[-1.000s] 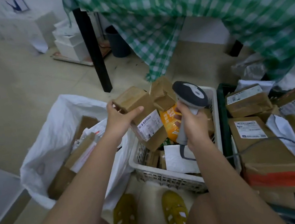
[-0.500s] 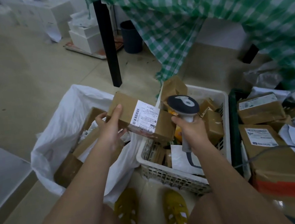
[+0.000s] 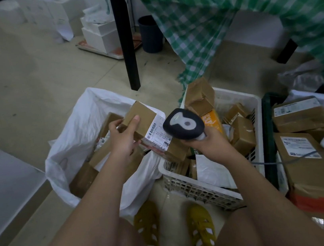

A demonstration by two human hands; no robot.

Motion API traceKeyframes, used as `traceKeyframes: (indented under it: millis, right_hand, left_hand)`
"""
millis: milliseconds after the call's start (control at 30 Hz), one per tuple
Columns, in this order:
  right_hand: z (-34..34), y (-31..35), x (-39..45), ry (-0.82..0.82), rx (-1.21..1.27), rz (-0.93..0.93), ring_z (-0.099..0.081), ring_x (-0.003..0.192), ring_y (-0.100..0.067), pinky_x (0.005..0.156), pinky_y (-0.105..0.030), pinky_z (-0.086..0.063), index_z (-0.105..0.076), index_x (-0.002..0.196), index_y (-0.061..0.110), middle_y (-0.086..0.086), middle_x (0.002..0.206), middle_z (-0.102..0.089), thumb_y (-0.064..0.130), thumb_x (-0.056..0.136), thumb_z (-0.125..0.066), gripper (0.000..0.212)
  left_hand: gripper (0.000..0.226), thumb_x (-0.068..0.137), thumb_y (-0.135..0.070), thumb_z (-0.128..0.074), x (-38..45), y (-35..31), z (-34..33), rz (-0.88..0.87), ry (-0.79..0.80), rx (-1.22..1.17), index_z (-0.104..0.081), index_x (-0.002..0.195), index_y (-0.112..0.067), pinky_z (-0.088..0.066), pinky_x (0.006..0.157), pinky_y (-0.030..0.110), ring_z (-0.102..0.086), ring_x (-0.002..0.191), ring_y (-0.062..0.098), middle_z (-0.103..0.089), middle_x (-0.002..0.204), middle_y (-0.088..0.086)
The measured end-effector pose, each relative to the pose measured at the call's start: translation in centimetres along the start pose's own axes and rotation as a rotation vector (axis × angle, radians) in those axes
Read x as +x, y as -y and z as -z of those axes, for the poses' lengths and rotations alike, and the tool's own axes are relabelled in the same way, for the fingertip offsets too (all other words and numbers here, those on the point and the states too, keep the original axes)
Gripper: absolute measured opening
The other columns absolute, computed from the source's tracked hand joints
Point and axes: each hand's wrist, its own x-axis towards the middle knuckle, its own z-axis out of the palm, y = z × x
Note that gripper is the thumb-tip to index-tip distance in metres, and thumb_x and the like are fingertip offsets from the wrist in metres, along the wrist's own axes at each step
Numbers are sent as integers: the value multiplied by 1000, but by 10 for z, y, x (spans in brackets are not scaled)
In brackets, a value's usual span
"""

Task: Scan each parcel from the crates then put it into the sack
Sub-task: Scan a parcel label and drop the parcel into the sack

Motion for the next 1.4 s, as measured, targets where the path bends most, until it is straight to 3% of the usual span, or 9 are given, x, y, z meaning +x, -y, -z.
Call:
traceKeyframes:
  millis: [167,300,400,533,667,800,967,1167,1400]
  right_hand:
    - [-1,-13,-2,-31,-100,6,-65,92,-12,78,-33,-53,-63,108,24,4,100,-70,29,80,-75,30]
    - [-4,-16,8,-163,19,-4,-58,72,-9,69,-30,-45,-59,83,20,8,75,-62,28,81,-74,17]
    - [-12,-15,15,-183,151,-38,-57,75,-11,72,-31,-45,-61,96,13,5,79,-62,26,78,-78,28]
    - [-19,-13,18,-254,218,-39,-60,94,-5,78,-23,-50,-57,114,25,13,101,-64,21,76,-81,45]
    - [-18,-13,23,-382,218,-52,-62,102,-16,91,-41,-52,-57,112,29,9,105,-66,22,72,-83,48]
    - [-18,-11,24,-427,226,-59,-63,99,-16,93,-45,-52,-56,108,29,10,100,-65,20,73,-82,44]
    - [-20,-3,21,-465,195,-37,-63,94,-13,89,-42,-54,-57,110,26,14,94,-62,22,73,-83,45]
    - [-16,1,21,-487,250,-19,-64,95,-14,87,-44,-55,-56,104,28,16,91,-62,21,73,-83,41]
    - [-18,2,19,-470,225,-22,-63,101,-16,89,-42,-54,-57,108,26,8,101,-64,23,76,-81,40]
  left_hand:
    - [53,81,-44,-73,0,1,9,5,20,38,-41,121,-27,-56,73,32,-60,108,22,-53,128,2]
    - [58,77,-55,-72,0,0,0,-35,-1,138,-45,121,-29,-50,94,43,-58,108,19,-56,124,-5]
    - [69,74,-62,-68,-5,0,-17,-83,48,217,-43,130,-30,-46,98,42,-53,113,19,-51,124,-7]
    - [106,48,-86,-62,-11,-3,-32,-52,167,274,-33,139,-40,-39,105,55,-45,130,30,-42,144,-3]
    - [106,71,-54,-76,-14,0,-37,-34,232,280,-10,151,-31,-32,111,52,-41,135,27,-35,153,1]
    - [93,67,-33,-85,-15,0,-34,-45,350,224,-33,143,-22,-43,106,43,-55,121,17,-48,143,-3]
    - [92,78,-12,-78,-20,7,-36,-16,490,260,-23,150,-32,-56,68,21,-62,100,5,-45,140,-12]
    - [113,72,-17,-83,-17,7,-29,30,560,331,-6,149,-50,-44,103,39,-53,116,12,-50,128,-7]
    - [134,59,-28,-91,-18,14,-26,-14,565,453,10,144,-56,-46,102,48,-49,127,18,-38,147,-7]
